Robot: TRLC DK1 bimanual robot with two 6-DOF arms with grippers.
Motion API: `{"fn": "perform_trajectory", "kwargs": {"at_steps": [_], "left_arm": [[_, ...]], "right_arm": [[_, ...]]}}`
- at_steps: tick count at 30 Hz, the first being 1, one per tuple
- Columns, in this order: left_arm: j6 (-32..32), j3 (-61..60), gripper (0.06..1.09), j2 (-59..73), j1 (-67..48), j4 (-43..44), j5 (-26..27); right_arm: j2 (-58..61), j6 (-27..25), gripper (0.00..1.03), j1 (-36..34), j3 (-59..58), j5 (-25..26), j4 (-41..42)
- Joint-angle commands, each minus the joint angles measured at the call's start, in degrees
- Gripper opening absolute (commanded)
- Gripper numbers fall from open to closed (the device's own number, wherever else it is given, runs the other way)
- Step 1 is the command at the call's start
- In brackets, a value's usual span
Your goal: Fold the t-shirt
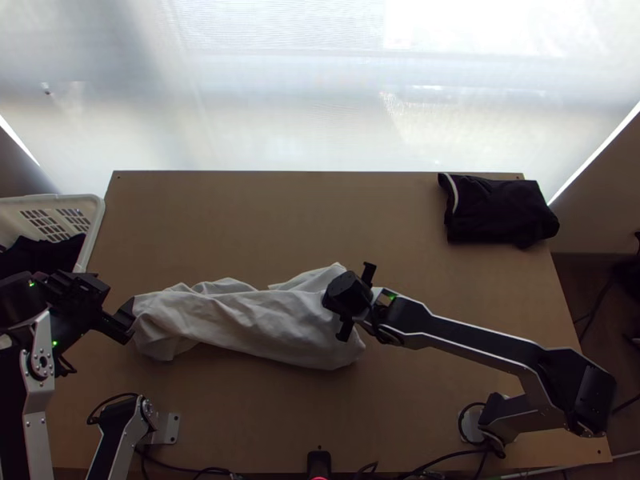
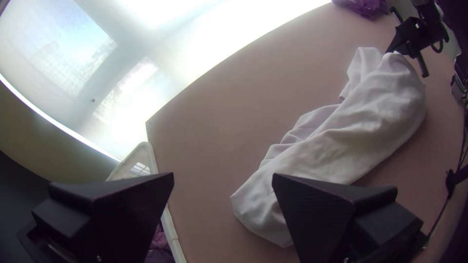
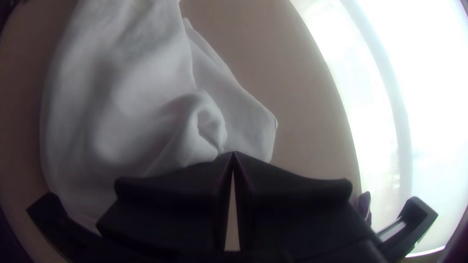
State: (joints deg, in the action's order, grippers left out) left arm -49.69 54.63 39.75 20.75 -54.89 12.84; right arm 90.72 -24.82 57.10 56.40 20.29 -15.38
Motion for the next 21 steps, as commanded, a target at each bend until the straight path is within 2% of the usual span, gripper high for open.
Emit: {"fn": "perform_trajectory", "kwargs": {"at_steps": [1,8,11,13,15,16,21], "left_arm": [[-0.1,0.0,1.04,0.6,0.0,0.8,0.0],[0.4,0.6,1.04,1.8,-0.4,1.8,0.1],[1.1,0.7,1.04,2.5,-1.2,2.5,0.1],[1.9,0.7,1.04,2.9,-2.3,2.7,0.0],[2.5,0.9,1.04,3.1,-3.1,2.7,0.0],[2.6,0.9,1.04,3.1,-3.4,2.7,0.0],[2.4,0.8,1.04,3.1,-3.5,2.2,-0.3]], "right_arm": [[-2.2,1.4,0.03,-2.6,0.6,-1.3,-1.1],[-12.4,2.3,0.03,-6.9,8.8,-2.2,-14.8],[-13.1,3.8,0.03,-8.7,11.4,-7.0,-22.5],[-13.1,4.4,0.18,-8.4,10.7,-7.2,-24.0],[-12.1,7.2,0.44,-7.9,11.6,-7.6,-26.4],[-11.2,9.3,0.54,-7.7,13.0,-9.0,-28.4],[-5.5,16.8,0.8,-9.8,20.6,-21.3,-35.5]]}}
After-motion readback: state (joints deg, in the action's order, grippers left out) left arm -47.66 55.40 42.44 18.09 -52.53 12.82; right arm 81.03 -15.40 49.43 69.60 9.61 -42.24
